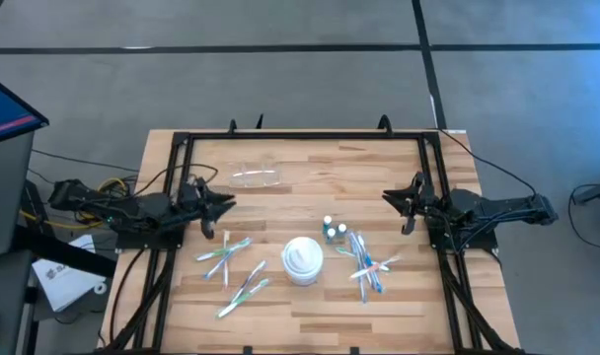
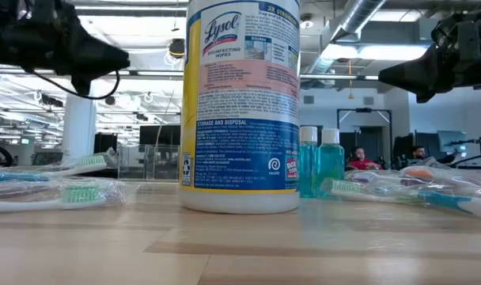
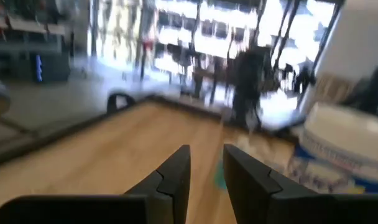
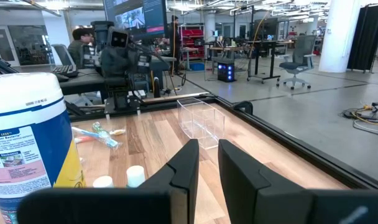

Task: Pick & Place toothbrushing station
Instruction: Put the top left green toothbrush into the transparent organizer

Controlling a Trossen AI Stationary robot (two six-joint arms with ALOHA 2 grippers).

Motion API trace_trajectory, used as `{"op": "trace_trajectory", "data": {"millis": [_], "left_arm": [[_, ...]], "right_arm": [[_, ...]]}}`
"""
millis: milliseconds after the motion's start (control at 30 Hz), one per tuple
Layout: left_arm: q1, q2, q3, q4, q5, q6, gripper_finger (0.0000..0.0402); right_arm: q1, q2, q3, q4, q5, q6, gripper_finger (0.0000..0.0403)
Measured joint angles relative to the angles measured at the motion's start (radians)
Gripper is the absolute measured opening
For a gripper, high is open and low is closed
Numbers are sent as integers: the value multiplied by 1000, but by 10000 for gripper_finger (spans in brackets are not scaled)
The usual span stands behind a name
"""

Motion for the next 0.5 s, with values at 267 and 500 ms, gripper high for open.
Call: {"op": "trace_trajectory", "data": {"millis": [267,500], "left_arm": [[-20,268,176,-312,128,-200,90],[-22,490,309,-503,376,-313,90]], "right_arm": [[0,0,0,0,0,0,54],[0,0,0,0,0,0,54]]}}
